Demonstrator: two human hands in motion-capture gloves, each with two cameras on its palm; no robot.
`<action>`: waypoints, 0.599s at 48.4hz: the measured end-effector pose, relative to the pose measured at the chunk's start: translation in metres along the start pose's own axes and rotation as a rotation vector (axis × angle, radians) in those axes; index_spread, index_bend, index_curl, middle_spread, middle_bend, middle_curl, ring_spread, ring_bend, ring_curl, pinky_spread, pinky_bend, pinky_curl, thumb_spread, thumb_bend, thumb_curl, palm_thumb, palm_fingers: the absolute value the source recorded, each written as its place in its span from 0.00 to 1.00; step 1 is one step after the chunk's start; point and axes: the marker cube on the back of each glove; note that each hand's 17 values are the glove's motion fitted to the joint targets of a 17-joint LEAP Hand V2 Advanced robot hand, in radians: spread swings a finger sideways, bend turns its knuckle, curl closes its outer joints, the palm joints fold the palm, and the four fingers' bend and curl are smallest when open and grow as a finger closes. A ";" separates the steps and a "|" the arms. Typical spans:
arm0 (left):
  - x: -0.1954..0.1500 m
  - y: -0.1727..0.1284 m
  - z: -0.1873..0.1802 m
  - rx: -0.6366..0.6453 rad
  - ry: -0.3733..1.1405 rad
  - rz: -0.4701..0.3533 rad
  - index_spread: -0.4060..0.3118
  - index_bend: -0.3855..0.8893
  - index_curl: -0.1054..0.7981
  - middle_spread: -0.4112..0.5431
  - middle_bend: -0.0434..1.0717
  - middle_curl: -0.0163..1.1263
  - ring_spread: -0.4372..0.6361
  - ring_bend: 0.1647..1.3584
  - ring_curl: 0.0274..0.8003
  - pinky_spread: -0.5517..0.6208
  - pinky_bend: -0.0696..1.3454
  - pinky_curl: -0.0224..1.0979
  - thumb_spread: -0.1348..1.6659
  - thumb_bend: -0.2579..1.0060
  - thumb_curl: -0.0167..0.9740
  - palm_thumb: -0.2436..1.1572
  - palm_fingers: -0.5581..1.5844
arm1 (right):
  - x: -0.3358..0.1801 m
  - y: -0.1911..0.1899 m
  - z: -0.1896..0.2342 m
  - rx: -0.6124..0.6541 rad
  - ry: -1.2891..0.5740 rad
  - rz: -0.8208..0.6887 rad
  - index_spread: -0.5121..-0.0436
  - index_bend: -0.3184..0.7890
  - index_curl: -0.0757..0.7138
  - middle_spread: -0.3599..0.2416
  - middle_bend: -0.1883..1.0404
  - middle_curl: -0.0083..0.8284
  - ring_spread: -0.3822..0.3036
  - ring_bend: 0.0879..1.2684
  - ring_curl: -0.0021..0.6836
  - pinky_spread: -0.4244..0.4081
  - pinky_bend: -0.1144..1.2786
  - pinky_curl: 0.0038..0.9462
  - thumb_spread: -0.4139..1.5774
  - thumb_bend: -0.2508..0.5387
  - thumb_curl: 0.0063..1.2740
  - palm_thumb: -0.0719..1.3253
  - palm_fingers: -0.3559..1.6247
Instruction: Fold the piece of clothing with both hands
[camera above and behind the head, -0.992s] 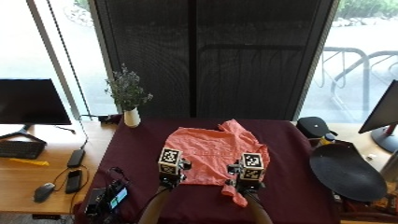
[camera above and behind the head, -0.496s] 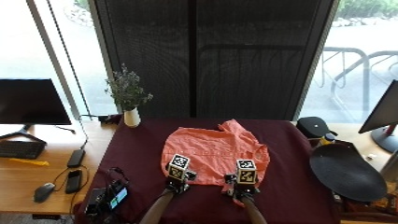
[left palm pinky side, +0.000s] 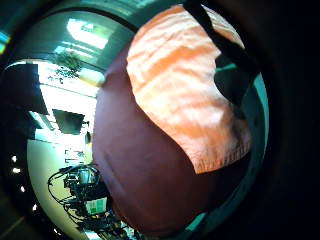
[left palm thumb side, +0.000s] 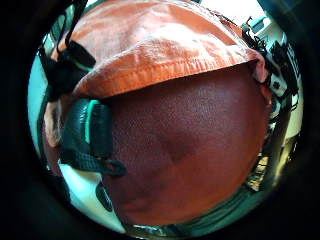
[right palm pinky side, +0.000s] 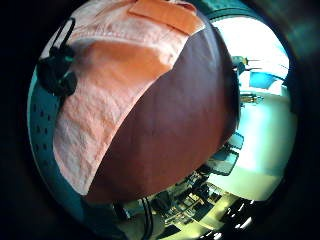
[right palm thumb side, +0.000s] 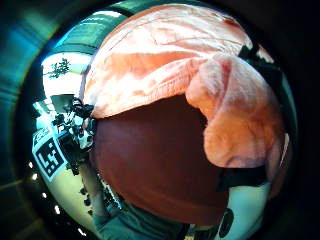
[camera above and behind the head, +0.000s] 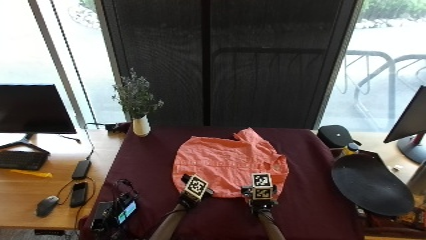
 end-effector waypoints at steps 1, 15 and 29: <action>0.001 0.000 0.003 -0.003 -0.007 0.003 0.27 0.45 0.49 0.16 0.42 0.43 0.18 0.36 0.44 0.50 0.15 0.28 0.75 0.21 0.35 0.51 0.75 | 0.001 -0.005 0.005 0.022 0.012 0.001 0.42 0.46 0.46 0.41 0.32 0.43 0.33 0.36 0.47 0.34 0.51 0.34 0.77 0.41 0.33 0.68 0.62; -0.015 0.016 -0.012 -0.168 0.073 0.029 0.18 0.47 0.58 0.08 0.50 0.48 0.08 0.37 0.49 0.40 0.15 0.28 0.74 0.22 0.39 0.63 0.81 | 0.006 0.023 -0.027 -0.052 0.073 -0.089 0.45 0.38 0.48 0.24 0.40 0.51 0.13 0.46 0.58 0.10 0.51 0.38 0.75 0.41 0.36 0.79 0.84; -0.053 0.001 -0.133 -0.303 0.132 0.017 0.14 0.50 0.64 0.07 0.56 0.49 0.08 0.36 0.49 0.42 0.13 0.24 0.76 0.20 0.40 0.64 0.80 | 0.017 0.033 -0.163 0.110 0.126 -0.046 0.44 0.40 0.48 0.19 0.40 0.53 0.13 0.53 0.62 0.06 0.51 0.39 0.75 0.34 0.35 0.80 0.84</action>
